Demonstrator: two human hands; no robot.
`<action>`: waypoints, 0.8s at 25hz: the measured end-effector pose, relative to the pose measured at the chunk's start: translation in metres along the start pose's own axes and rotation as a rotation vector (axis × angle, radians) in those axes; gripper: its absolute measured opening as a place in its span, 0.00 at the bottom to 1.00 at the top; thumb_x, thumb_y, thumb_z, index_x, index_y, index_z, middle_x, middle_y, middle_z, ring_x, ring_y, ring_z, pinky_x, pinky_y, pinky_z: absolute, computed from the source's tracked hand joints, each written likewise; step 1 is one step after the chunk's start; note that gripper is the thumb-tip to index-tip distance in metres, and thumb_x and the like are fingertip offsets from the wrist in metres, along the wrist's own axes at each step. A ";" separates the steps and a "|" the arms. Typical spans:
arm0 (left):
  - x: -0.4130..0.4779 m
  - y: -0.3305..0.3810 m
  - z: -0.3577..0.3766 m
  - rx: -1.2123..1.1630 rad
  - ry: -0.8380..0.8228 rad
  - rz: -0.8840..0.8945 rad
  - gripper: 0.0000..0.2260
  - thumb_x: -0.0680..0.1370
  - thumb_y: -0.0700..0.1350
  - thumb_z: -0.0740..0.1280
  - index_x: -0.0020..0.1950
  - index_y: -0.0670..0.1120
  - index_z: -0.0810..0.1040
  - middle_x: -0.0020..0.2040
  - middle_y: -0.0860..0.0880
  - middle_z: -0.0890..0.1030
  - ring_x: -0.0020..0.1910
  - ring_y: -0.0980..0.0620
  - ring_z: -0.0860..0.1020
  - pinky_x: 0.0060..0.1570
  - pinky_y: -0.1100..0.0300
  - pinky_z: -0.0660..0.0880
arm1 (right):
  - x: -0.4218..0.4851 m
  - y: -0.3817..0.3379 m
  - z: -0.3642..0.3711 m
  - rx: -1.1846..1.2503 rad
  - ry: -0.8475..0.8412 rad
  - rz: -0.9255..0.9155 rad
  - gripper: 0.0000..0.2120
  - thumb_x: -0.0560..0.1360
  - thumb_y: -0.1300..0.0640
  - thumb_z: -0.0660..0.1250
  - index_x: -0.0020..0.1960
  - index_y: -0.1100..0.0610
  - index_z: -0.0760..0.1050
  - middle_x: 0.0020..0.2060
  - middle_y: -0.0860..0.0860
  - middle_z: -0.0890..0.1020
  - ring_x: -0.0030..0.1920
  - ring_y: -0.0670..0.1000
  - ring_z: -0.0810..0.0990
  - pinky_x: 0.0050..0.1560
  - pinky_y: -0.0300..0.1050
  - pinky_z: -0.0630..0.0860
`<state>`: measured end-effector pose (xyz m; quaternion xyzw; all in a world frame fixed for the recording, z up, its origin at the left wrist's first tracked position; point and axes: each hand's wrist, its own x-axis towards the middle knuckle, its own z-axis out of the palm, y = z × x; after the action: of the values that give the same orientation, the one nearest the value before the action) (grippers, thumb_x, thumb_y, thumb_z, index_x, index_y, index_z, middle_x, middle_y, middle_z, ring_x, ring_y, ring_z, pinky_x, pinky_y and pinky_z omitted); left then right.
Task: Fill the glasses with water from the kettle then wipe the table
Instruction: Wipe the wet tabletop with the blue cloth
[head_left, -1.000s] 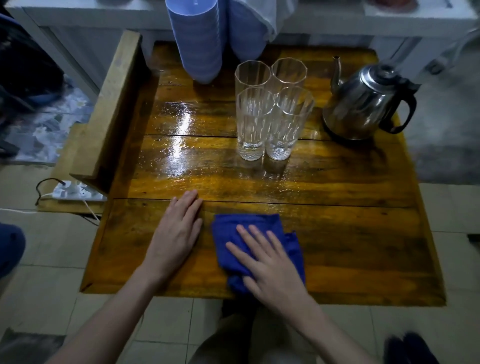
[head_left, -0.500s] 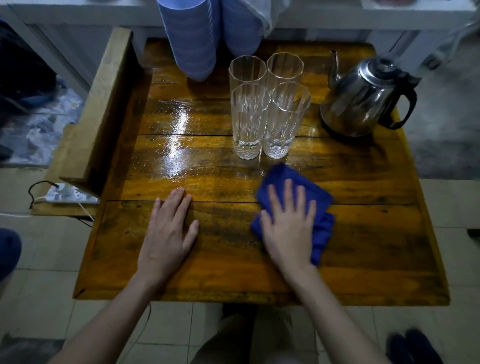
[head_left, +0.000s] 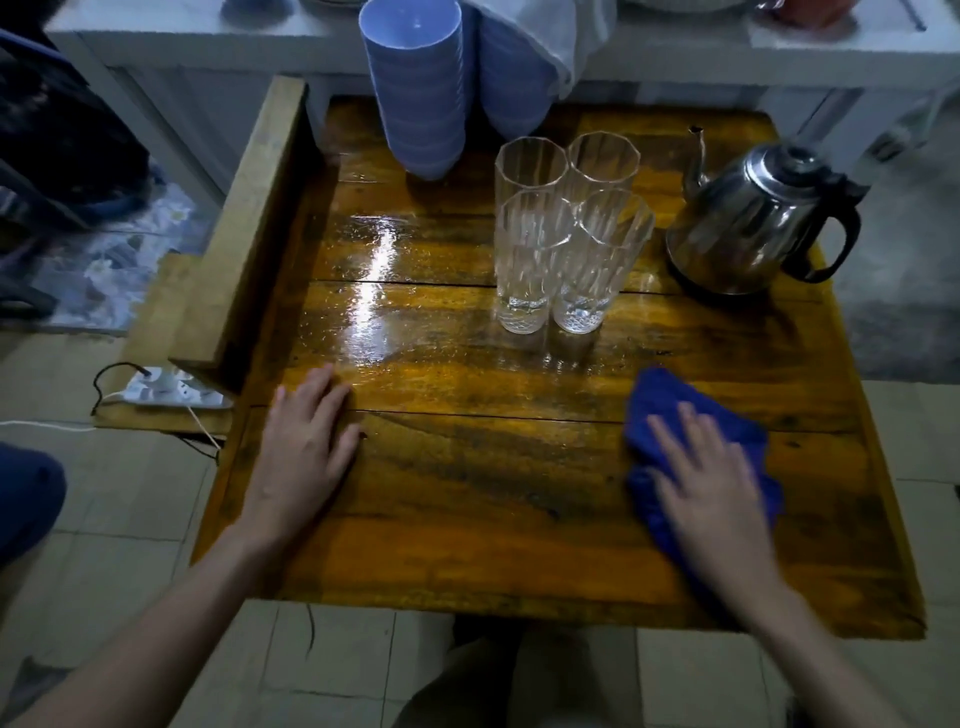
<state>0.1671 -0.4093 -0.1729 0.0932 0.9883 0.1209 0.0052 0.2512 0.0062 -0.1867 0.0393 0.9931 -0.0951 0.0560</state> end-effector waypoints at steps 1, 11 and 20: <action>0.002 -0.016 -0.003 0.006 0.015 -0.069 0.27 0.79 0.57 0.52 0.73 0.44 0.66 0.75 0.44 0.64 0.75 0.45 0.62 0.74 0.42 0.54 | 0.003 0.014 -0.006 0.019 -0.013 0.073 0.28 0.80 0.40 0.46 0.78 0.45 0.54 0.79 0.51 0.53 0.79 0.54 0.51 0.74 0.64 0.57; 0.004 -0.044 0.001 -0.093 0.084 -0.181 0.23 0.80 0.49 0.53 0.75 0.47 0.65 0.76 0.47 0.64 0.75 0.48 0.62 0.75 0.46 0.55 | 0.016 -0.200 0.025 -0.039 -0.056 -0.419 0.30 0.79 0.38 0.51 0.78 0.47 0.58 0.78 0.54 0.58 0.78 0.59 0.54 0.73 0.62 0.51; 0.005 -0.045 0.003 -0.253 0.164 -0.243 0.23 0.78 0.38 0.55 0.73 0.45 0.68 0.75 0.46 0.66 0.75 0.50 0.62 0.75 0.62 0.49 | 0.068 -0.208 0.030 -0.074 -0.098 -0.493 0.30 0.80 0.35 0.46 0.79 0.44 0.52 0.80 0.49 0.52 0.79 0.52 0.49 0.74 0.57 0.51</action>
<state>0.1540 -0.4506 -0.1861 -0.0384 0.9663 0.2499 -0.0493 0.1684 -0.1983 -0.1854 -0.2109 0.9715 -0.0714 0.0808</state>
